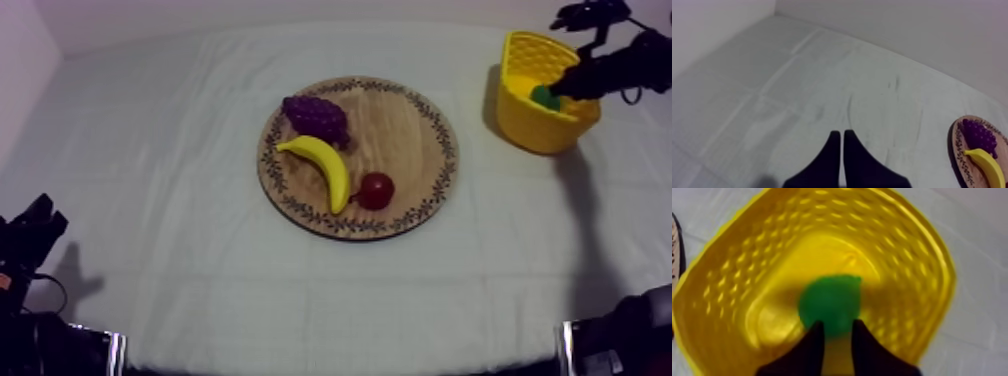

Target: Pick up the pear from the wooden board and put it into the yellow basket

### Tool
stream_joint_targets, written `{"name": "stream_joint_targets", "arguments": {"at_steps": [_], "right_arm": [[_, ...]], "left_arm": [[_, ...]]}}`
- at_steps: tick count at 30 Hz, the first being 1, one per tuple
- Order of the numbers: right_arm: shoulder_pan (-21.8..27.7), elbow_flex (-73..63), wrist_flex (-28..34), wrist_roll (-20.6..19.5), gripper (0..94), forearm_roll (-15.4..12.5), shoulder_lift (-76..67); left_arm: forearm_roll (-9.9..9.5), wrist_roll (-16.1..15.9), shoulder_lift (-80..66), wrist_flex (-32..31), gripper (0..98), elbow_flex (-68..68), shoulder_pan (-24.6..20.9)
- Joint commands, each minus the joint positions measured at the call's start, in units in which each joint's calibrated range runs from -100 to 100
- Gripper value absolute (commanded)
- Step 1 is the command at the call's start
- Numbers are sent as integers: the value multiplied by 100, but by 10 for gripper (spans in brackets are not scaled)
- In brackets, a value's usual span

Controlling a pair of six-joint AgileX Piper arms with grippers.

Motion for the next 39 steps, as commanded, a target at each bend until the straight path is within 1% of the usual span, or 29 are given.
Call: {"name": "stream_joint_targets", "arguments": {"at_steps": [1,5,10,12,14,16,17,20,23,26,27,30,34,36,37,39], "right_arm": [[53,636,-22,252,52,-264,-885],[157,1573,-35,274,18,-373,-2091],[202,2872,28,251,13,-402,-3635],[184,3405,57,239,13,-369,-4250],[160,3902,126,154,14,-262,-4869],[132,4351,228,5,14,-92,-5500],[107,4557,289,-114,15,37,-5821],[9,5105,571,-661,30,587,-6823],[-127,5545,1029,-1274,44,1162,-7863],[-304,5887,1573,-1830,42,1629,-8895],[-354,5929,1778,-1977,39,1734,-9193],[-464,5947,2258,-2415,32,1916,-9909],[-451,5949,2458,-2937,19,1984,-10274],[-458,5956,2468,-3014,12,1995,-10338],[-485,5981,2409,-2976,10,1993,-10356],[-539,6038,2184,-2773,8,1981,-10377]], "left_arm": [[1,1,-4,0,1,0,-1],[1,1,-4,0,1,0,-1],[1,1,-4,0,1,0,-1],[1,1,-4,0,1,0,-1],[1,1,-4,0,1,0,-1],[1,1,-4,0,1,0,-1],[1,1,-4,0,1,0,-1],[1,1,-4,0,1,0,-1],[1,1,-4,0,1,0,-1],[1,1,-4,0,1,0,-1],[1,0,-4,0,1,0,-1],[1,1,-4,0,1,0,-1],[1,1,-4,0,1,0,-1],[1,1,-4,0,1,0,-1],[1,1,-4,0,1,0,-1],[1,1,-4,0,1,0,-1]]}}
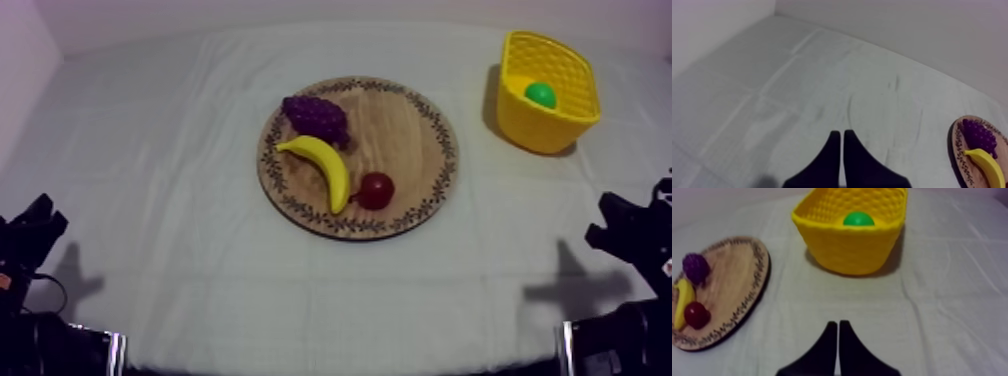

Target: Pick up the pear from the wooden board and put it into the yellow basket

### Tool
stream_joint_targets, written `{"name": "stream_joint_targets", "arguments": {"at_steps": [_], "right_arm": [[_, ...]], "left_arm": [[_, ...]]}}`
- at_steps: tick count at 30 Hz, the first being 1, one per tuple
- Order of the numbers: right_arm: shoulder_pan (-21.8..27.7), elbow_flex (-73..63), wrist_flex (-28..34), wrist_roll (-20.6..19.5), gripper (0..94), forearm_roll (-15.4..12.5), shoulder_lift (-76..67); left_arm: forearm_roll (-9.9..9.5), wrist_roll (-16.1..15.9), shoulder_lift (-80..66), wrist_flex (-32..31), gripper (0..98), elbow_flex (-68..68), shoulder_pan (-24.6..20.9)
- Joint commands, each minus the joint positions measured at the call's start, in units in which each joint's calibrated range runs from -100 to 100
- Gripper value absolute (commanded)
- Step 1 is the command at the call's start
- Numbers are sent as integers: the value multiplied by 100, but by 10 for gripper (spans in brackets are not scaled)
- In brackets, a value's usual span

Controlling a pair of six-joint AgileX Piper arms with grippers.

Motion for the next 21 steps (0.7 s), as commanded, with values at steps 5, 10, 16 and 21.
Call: {"name": "stream_joint_targets", "arguments": {"at_steps": [5,10,16,21], "right_arm": [[-65,63,-388,733,6,-28,-61],[-72,71,-423,984,6,-31,-63],[-74,72,-429,1000,6,-32,-64],[-74,72,-430,1001,6,-32,-64]], "left_arm": [[1,1,-4,0,1,0,-1],[1,1,-4,0,1,0,-1],[1,1,-4,0,1,0,-1],[1,1,-4,0,1,0,-1]]}}
